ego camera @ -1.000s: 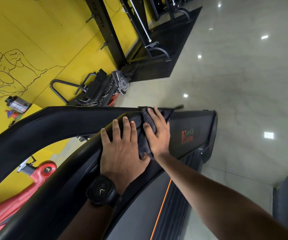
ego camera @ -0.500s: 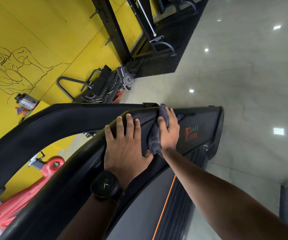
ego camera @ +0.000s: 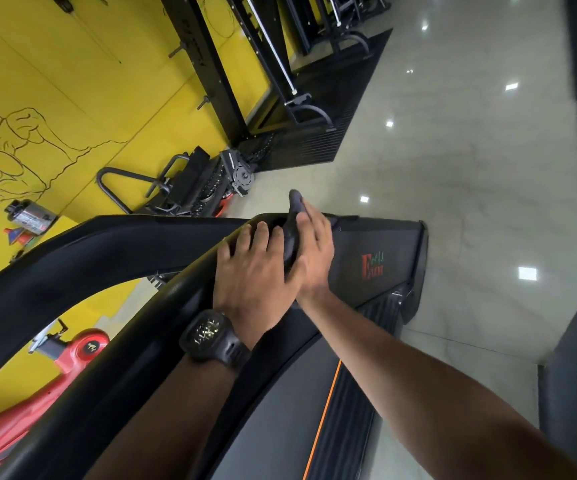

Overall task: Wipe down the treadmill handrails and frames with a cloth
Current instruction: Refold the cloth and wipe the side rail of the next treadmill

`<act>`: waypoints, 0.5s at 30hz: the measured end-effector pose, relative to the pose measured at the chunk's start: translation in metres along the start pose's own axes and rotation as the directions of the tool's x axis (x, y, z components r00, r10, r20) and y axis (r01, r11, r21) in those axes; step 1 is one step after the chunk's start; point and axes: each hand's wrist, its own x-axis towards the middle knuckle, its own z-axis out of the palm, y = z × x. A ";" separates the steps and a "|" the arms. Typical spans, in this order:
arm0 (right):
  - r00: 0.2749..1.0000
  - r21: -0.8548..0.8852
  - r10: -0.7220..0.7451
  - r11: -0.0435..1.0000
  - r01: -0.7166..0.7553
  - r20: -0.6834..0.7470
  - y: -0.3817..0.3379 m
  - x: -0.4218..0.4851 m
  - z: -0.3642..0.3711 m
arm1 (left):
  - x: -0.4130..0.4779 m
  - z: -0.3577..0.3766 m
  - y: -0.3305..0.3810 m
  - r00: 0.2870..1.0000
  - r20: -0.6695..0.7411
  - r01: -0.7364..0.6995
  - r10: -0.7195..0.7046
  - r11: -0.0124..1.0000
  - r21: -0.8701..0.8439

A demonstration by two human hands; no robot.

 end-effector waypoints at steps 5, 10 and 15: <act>0.999 0.247 0.043 0.968 -0.049 0.028 -0.013 -0.017 -0.006 | -0.003 -0.001 -0.012 0.999 -0.041 0.007 -0.013 0.989 -0.145; 0.993 0.183 -0.115 0.976 0.118 -0.030 -0.038 -0.017 -0.007 | -0.013 0.001 -0.014 0.971 -0.207 0.026 -0.119 0.915 -0.403; 0.997 0.091 0.082 0.992 -0.083 0.015 -0.054 -0.021 -0.022 | -0.014 0.001 -0.006 0.936 -0.264 0.055 -0.234 0.836 -0.546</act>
